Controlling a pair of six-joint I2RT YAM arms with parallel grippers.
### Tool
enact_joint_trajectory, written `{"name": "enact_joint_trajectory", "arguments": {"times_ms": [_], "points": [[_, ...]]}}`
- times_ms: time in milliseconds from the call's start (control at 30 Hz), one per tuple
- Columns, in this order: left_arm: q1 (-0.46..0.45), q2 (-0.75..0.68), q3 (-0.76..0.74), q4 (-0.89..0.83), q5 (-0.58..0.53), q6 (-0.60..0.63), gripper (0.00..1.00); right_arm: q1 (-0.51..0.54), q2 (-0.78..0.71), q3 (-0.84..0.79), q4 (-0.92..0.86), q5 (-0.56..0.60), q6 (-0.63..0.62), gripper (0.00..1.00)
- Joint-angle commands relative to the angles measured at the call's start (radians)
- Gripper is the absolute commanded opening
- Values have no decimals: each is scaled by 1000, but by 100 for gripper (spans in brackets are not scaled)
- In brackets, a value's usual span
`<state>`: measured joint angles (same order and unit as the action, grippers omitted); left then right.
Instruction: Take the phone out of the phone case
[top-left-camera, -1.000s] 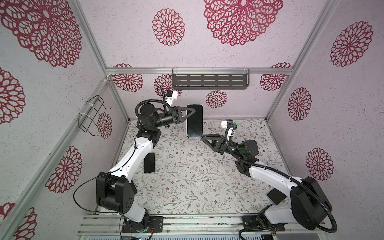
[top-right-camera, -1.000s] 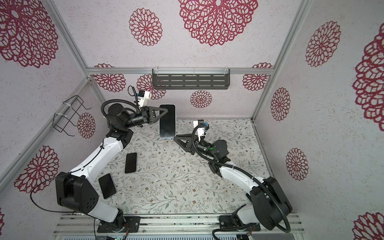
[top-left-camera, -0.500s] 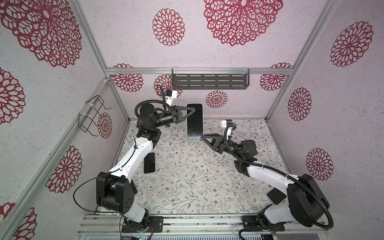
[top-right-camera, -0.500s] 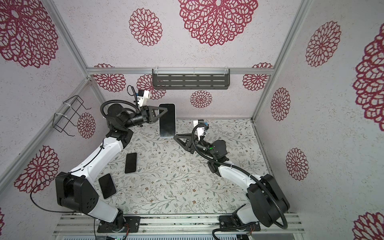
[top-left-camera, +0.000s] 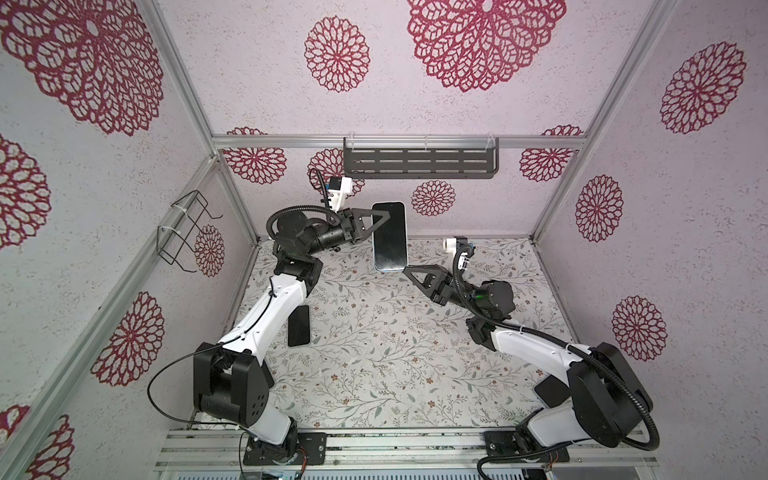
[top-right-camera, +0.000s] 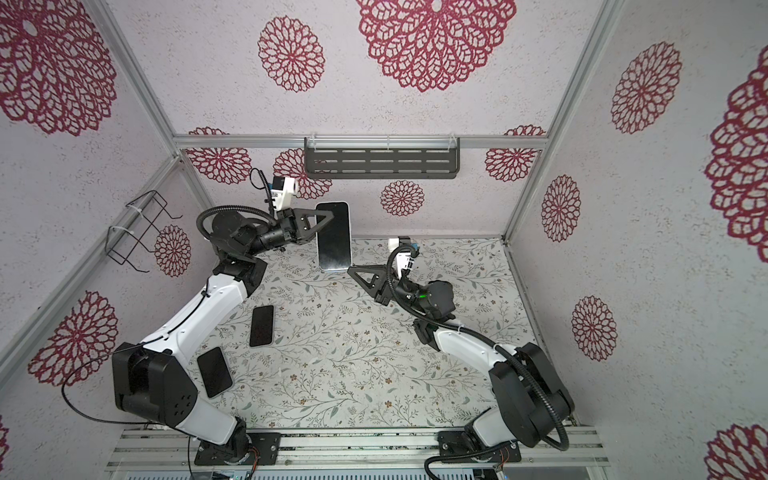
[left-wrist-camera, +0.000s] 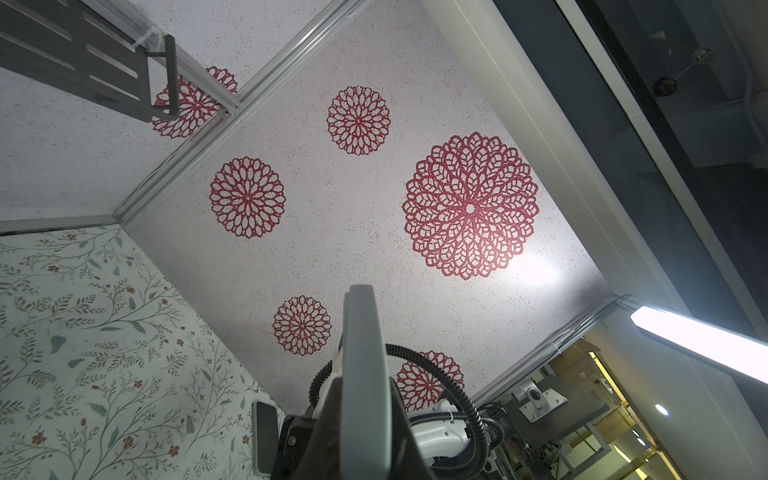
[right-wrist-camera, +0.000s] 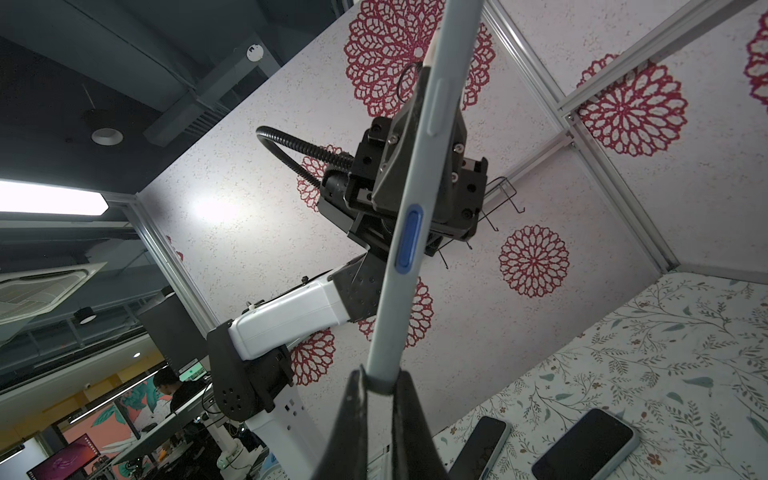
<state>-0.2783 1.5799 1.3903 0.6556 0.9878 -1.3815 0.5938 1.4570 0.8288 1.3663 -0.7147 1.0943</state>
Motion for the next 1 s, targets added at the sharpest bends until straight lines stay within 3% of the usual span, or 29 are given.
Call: {"name": "enact_joint_trajectory", "arguments": {"times_ms": [0,200,433,967], "points": [[-34,12,-2,82,-27,-72,0,-9,11,45,134,-10,2,0],[-61,15,-9,124,-43,-137,0,-27,70,76,276,-22,73,0],[-81,59,-7,402,-69,-369,0,-46,140,116,299,-19,109,0],[-100,20,18,489,-90,-443,0,-92,196,83,259,90,98,0]]}}
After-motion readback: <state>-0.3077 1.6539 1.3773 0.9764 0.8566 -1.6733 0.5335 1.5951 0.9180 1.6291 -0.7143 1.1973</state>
